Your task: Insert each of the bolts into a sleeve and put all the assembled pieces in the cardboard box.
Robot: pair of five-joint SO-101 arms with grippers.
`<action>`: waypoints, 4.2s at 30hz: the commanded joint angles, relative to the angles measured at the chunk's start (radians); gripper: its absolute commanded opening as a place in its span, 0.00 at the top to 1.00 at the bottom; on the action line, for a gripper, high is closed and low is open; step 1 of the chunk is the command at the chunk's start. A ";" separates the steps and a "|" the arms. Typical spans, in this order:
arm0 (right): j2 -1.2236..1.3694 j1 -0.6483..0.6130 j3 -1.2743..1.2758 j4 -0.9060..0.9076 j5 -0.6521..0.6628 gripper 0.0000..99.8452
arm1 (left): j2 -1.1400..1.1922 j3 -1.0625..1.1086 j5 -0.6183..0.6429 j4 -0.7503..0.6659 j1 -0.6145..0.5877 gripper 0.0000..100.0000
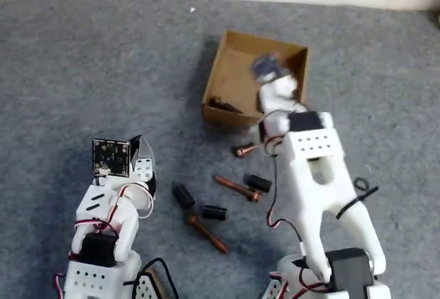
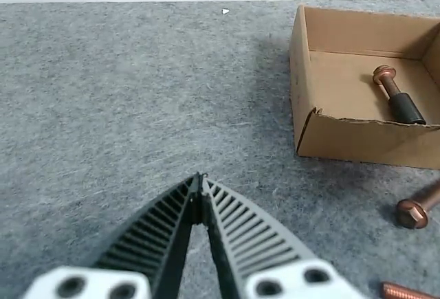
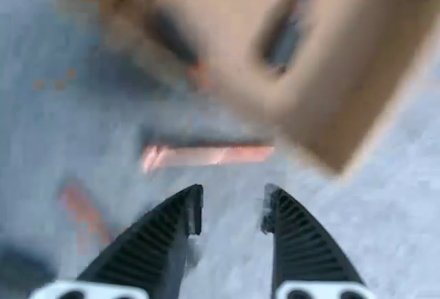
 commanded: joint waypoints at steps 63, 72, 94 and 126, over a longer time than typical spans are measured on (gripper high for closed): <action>-0.496 -0.030 0.440 -0.145 -0.272 0.99 | -0.002 0.021 -0.011 -0.006 -0.010 0.99; -0.591 0.058 0.624 -0.346 -0.288 0.99 | -0.010 0.013 -0.316 0.060 -0.012 0.99; -0.615 0.205 0.633 -0.380 -0.367 0.99 | 0.101 -0.357 -0.551 0.522 0.173 0.99; -0.615 0.639 0.575 -0.400 -0.425 0.99 | 1.811 -1.225 -0.913 0.348 0.719 0.84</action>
